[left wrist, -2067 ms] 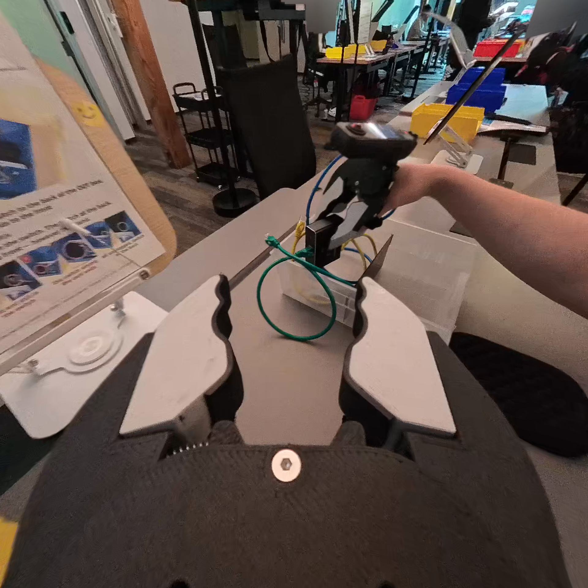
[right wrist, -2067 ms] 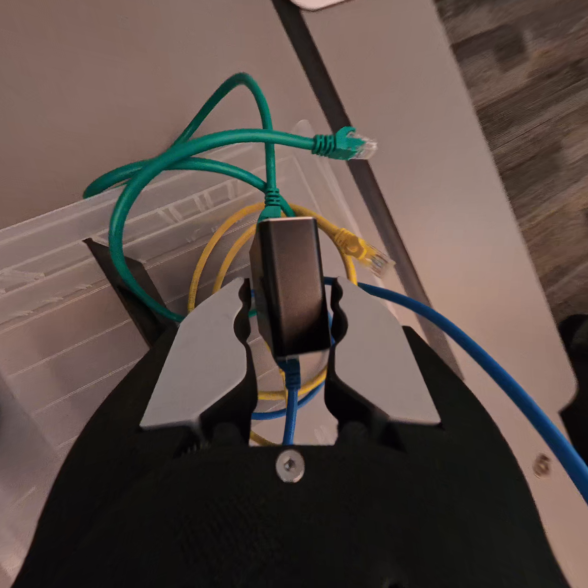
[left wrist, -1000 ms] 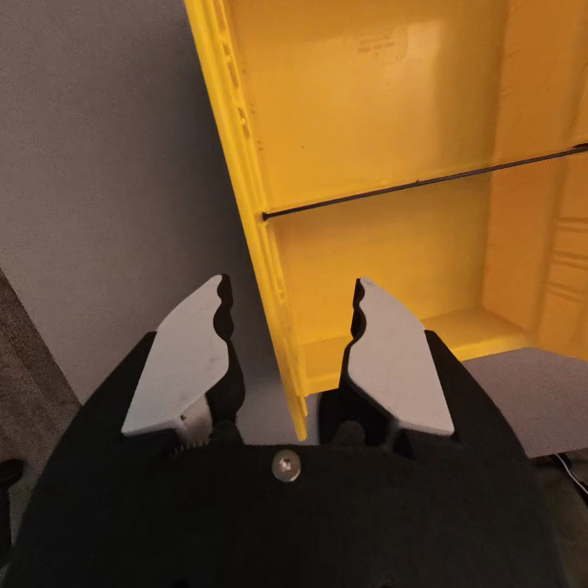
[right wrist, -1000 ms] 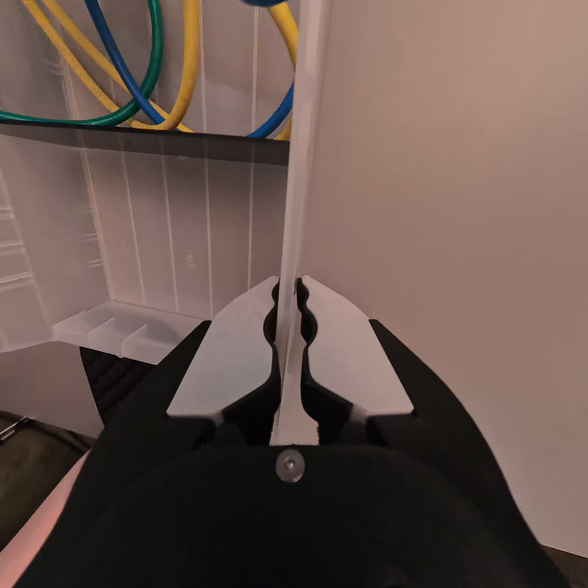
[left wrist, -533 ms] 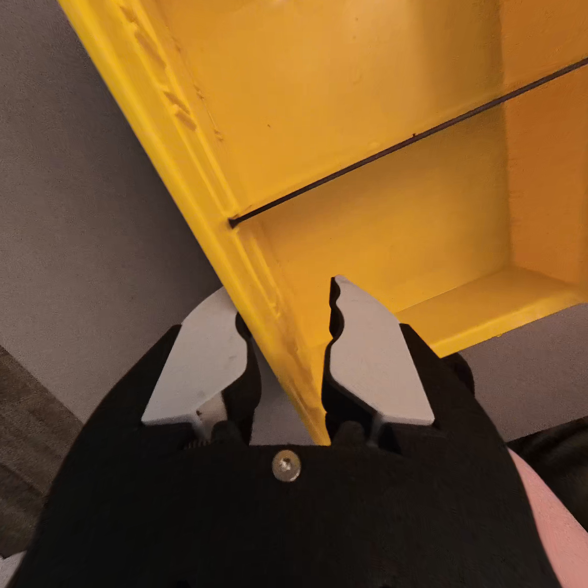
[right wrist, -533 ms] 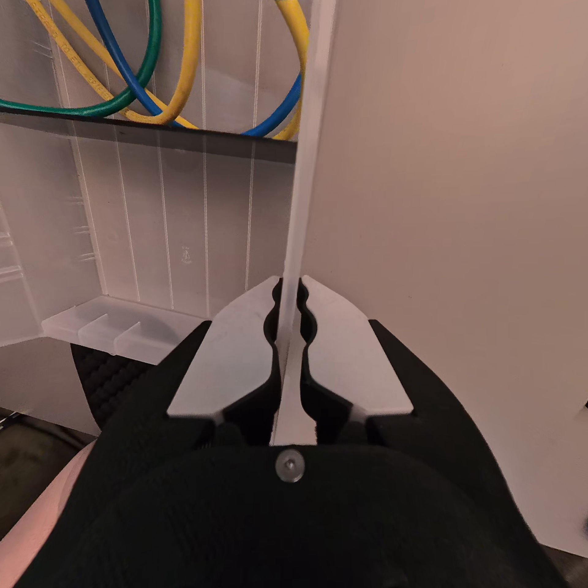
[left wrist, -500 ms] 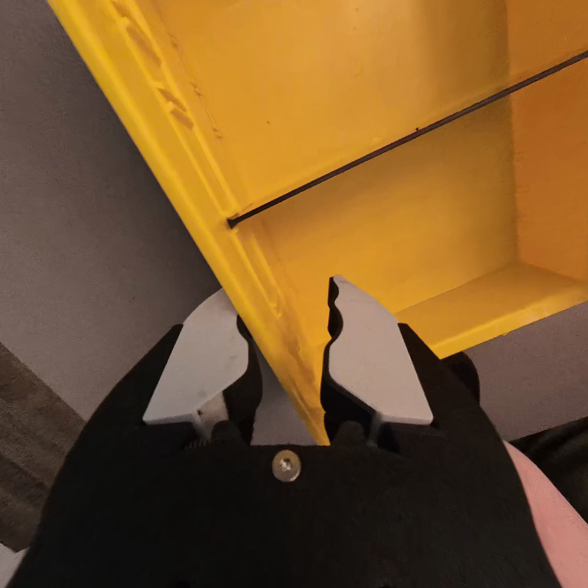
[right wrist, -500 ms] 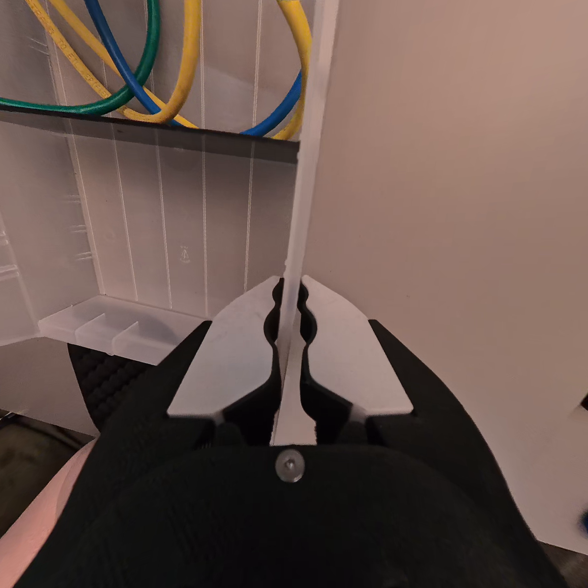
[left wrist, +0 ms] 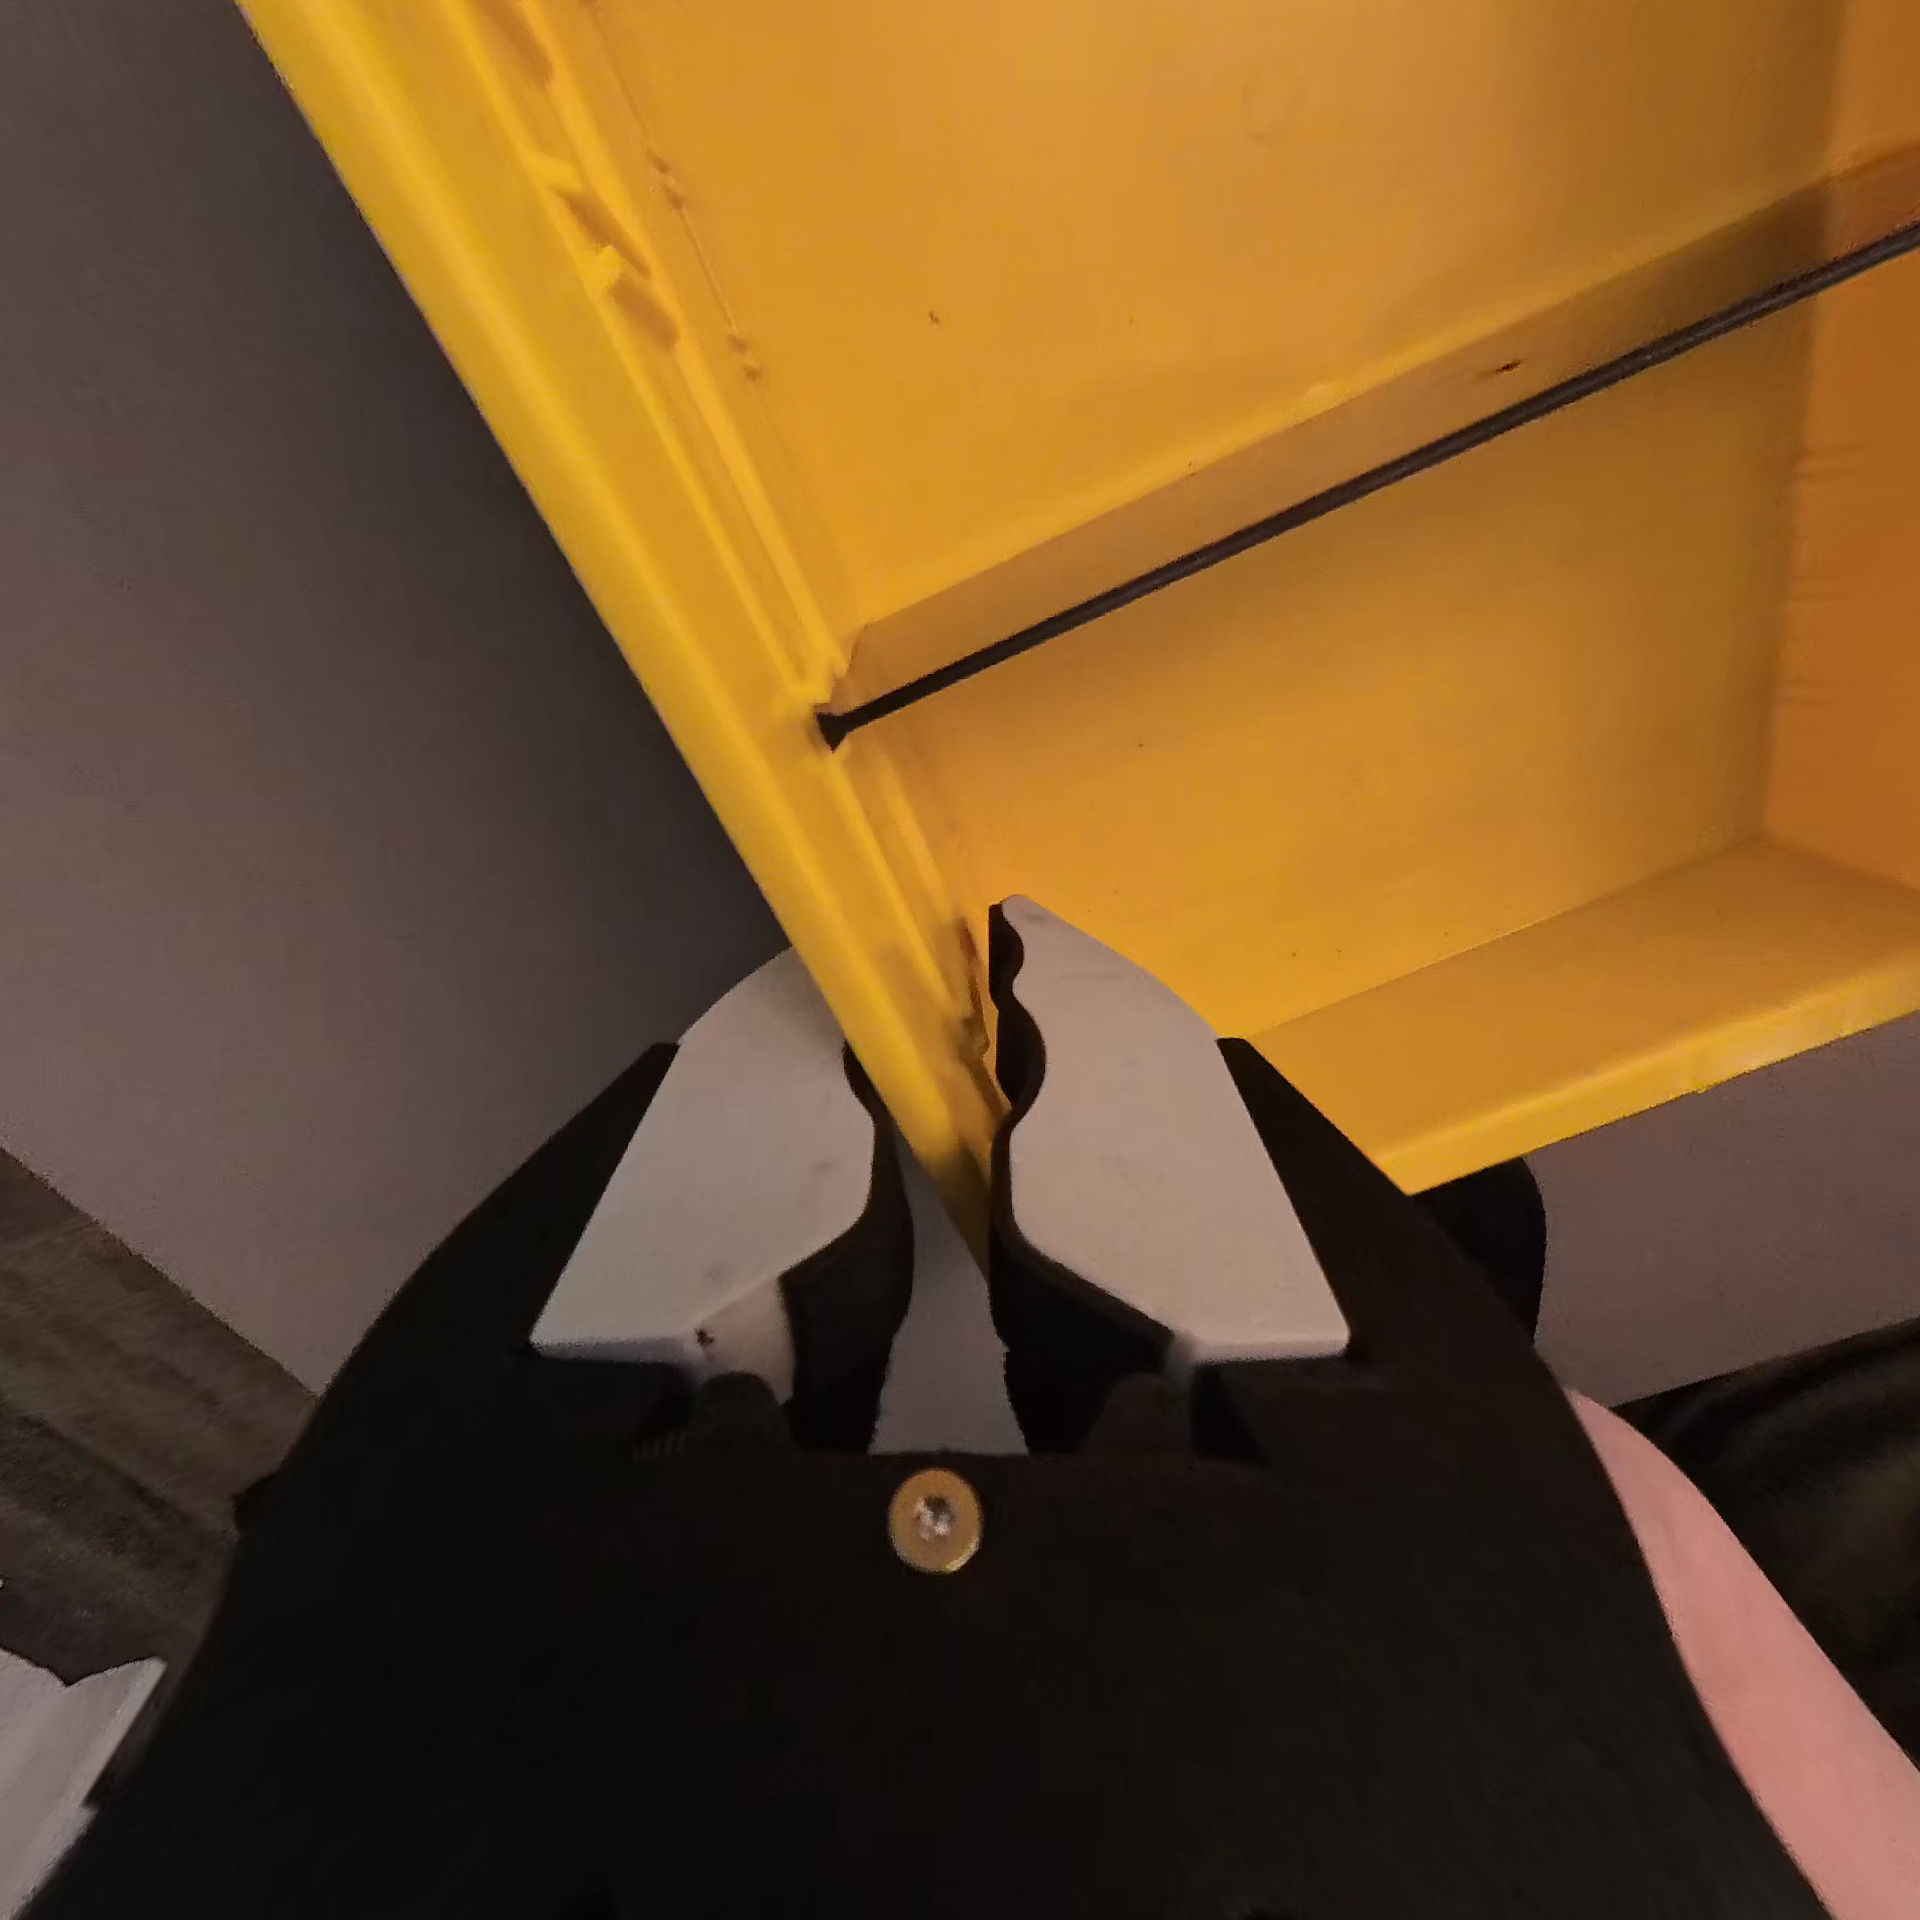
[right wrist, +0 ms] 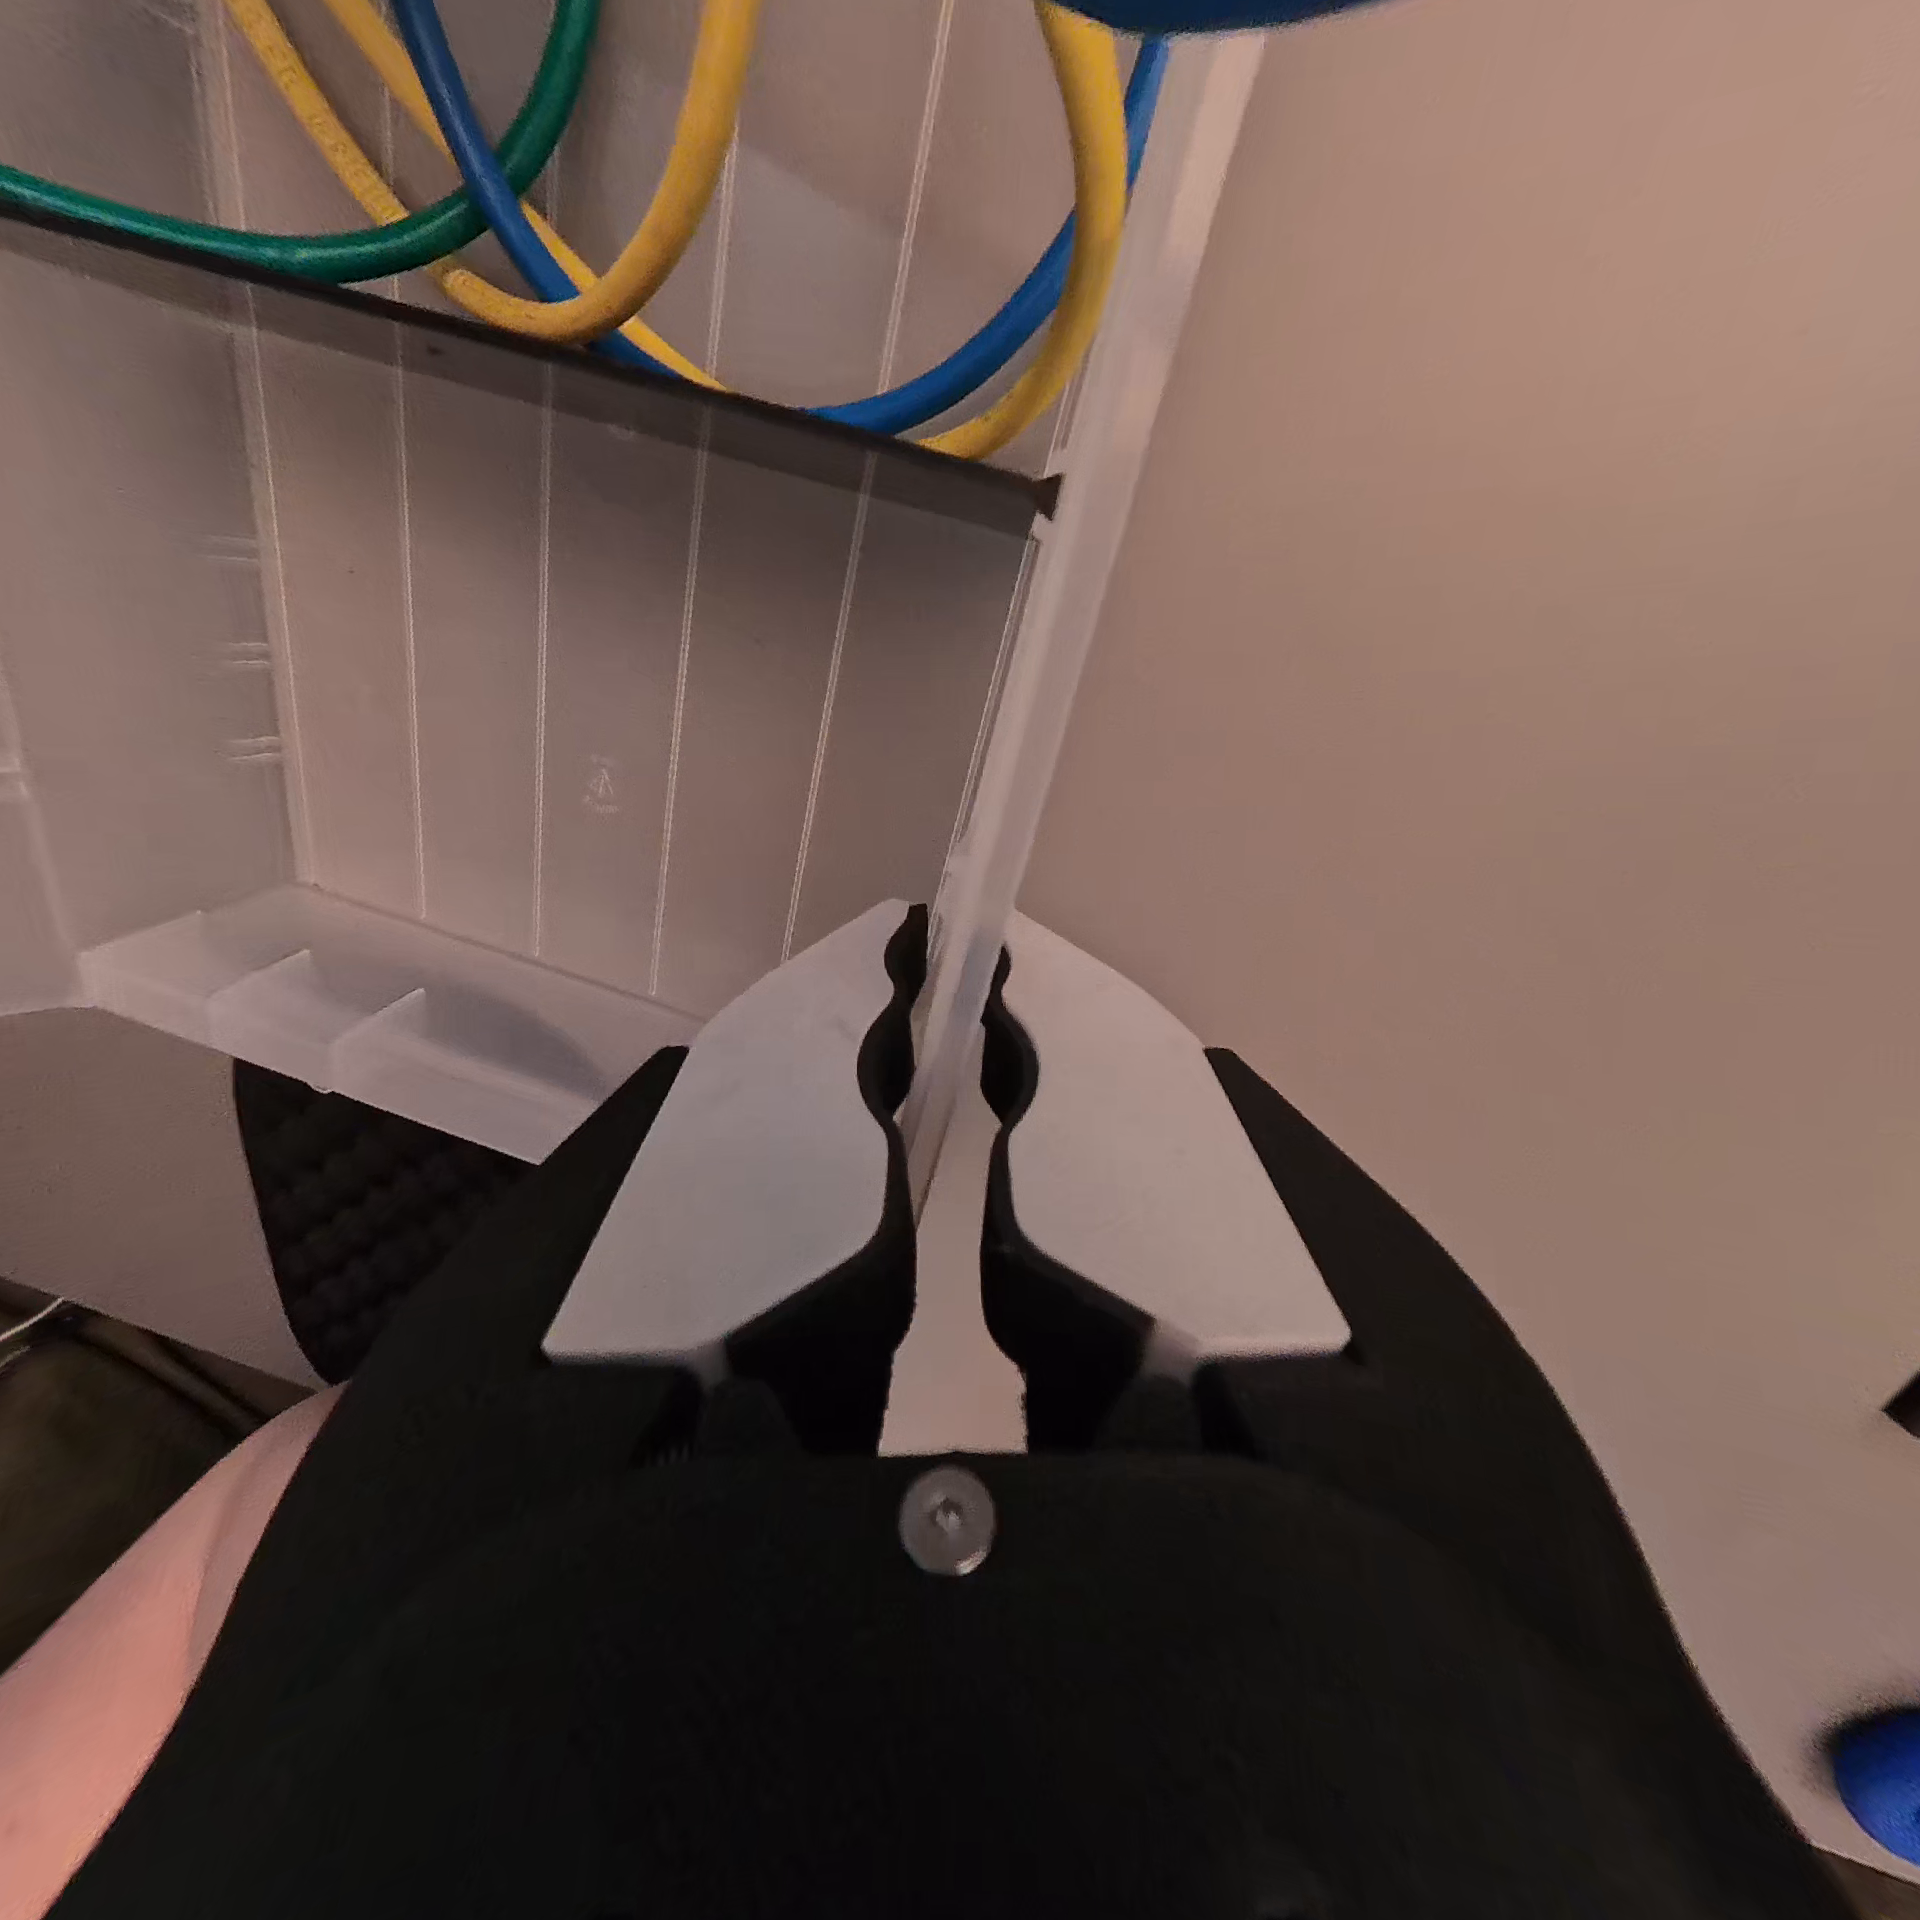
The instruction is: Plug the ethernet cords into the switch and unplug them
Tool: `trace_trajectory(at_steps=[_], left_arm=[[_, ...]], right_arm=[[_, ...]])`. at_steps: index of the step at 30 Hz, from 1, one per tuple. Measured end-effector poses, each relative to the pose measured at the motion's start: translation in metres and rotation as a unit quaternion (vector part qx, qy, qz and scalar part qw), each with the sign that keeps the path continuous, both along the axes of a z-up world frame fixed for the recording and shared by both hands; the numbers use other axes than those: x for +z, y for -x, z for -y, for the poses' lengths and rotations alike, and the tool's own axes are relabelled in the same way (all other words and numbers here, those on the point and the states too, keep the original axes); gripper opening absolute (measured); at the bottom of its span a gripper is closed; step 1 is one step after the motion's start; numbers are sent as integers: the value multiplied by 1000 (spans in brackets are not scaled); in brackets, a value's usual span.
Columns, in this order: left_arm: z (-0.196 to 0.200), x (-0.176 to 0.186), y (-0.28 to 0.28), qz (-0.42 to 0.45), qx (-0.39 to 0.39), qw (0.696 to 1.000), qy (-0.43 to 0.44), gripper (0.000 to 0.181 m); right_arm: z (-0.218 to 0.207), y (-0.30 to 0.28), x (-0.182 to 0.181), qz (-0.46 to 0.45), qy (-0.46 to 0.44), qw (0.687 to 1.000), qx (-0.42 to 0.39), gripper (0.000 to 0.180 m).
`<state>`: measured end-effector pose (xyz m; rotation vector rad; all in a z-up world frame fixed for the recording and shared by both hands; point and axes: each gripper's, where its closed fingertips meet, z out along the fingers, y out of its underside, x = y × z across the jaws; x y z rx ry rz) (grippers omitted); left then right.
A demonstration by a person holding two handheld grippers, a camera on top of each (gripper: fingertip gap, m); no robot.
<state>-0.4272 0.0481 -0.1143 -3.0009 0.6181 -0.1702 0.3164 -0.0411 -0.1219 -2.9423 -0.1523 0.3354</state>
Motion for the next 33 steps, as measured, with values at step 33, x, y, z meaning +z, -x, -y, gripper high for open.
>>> trace_trajectory(at_steps=[33], left_arm=[[33, 85, -137, 24, -104, 990, -97, 35]], right_arm=[[-9, 87, 107, 48, -165, 980, 97, 12]])
